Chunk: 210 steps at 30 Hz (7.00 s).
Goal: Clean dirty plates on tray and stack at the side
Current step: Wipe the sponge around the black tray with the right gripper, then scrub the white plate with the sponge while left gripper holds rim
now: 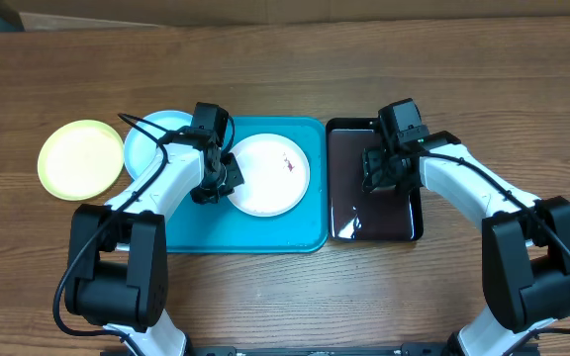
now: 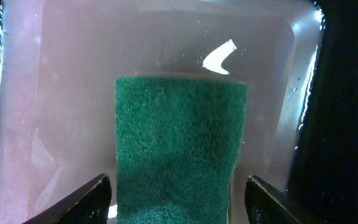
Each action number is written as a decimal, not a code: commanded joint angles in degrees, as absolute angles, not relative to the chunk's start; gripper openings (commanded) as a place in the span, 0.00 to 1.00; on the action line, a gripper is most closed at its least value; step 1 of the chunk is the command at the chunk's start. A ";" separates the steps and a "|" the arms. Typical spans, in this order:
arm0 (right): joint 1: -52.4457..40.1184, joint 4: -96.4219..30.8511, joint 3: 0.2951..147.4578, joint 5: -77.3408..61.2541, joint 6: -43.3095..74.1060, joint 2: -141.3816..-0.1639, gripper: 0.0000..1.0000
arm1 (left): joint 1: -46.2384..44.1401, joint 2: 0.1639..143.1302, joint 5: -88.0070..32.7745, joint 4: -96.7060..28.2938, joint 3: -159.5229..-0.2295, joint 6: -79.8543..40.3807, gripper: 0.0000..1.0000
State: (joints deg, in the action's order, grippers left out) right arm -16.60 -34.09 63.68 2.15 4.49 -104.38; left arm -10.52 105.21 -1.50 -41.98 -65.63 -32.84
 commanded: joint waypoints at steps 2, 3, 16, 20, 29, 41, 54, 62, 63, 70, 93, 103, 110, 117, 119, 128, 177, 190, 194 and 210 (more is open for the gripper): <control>-16.78 -33.69 63.31 1.17 4.67 -104.71 0.69 | -10.52 106.00 -1.48 -42.17 -65.60 -32.12 0.04; -16.78 -33.69 63.31 1.17 4.67 -104.71 0.68 | -10.52 106.00 -1.48 -42.17 -65.60 -32.10 0.04; -16.78 -34.09 63.00 1.19 4.67 -104.71 0.61 | -10.52 106.00 -1.48 -42.17 -65.60 -32.12 0.04; -16.78 -34.22 63.00 0.86 4.67 -104.71 0.50 | -10.52 106.00 -1.48 -42.17 -65.60 -32.12 0.04; -16.78 -34.26 62.98 -1.76 4.67 -104.75 0.63 | -10.52 106.00 -1.50 -42.17 -65.60 -32.12 0.04; -16.78 -33.67 62.94 -1.58 4.67 -105.56 0.54 | -10.52 106.00 -1.48 -42.17 -65.60 -32.10 0.04; -16.78 -35.44 65.17 -2.72 4.67 -105.25 0.10 | -10.52 106.00 -1.48 -42.15 -65.60 -32.10 0.04; -16.78 -42.65 71.02 -3.53 4.67 -99.66 0.04 | -10.52 106.00 -1.48 -42.19 -65.60 -31.68 0.04; -16.78 -43.07 71.02 -3.55 4.64 -98.63 0.04 | -10.52 106.00 -1.48 -42.17 -65.60 -31.68 0.04; -16.78 -47.11 71.00 -3.55 4.69 -89.97 0.04 | -10.52 106.00 -1.45 -41.91 -65.60 -31.68 0.04; -16.75 -46.54 71.00 -3.53 5.96 -79.31 0.04 | -10.52 106.00 -1.48 -41.71 -65.60 -31.70 0.04; -16.78 -46.50 71.00 -3.57 5.96 -79.31 0.04 | -10.52 106.00 -1.48 -41.45 -65.60 -31.70 0.04; -16.78 -46.89 70.76 -5.52 6.20 -79.31 0.04 | -10.52 106.00 -1.48 -41.41 -65.60 -31.73 0.04; -17.32 -46.98 68.86 -6.72 7.68 -82.50 0.04 | -10.55 106.02 -1.52 -41.56 -65.60 -33.67 0.04; -17.37 -47.18 68.47 -6.50 7.68 -84.44 0.04 | -10.55 106.04 -1.52 -41.76 -65.60 -33.65 0.04; -17.41 -45.78 69.52 0.56 7.64 -91.31 0.04 | -10.52 106.06 -1.43 -42.13 -65.60 -33.39 0.10; -40.93 -41.10 90.35 14.57 14.76 -110.08 0.04 | -10.57 106.06 -3.01 -41.71 -65.60 -33.41 0.04; -40.93 -39.24 90.35 16.32 14.83 -119.59 0.04 | -10.57 106.06 -3.03 -41.74 -65.60 -33.41 0.04; -40.93 -39.46 90.08 16.69 14.83 -120.73 0.04 | -10.57 106.06 -3.03 -41.74 -65.60 -33.41 0.04; -40.82 -39.77 90.02 10.24 14.57 -127.44 0.04 | -10.57 106.06 -3.03 -41.74 -65.60 -33.21 0.04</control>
State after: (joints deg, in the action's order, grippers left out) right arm -41.23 -39.53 90.11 14.79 14.72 -123.50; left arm -10.52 105.23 -2.79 -41.87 -65.63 -33.10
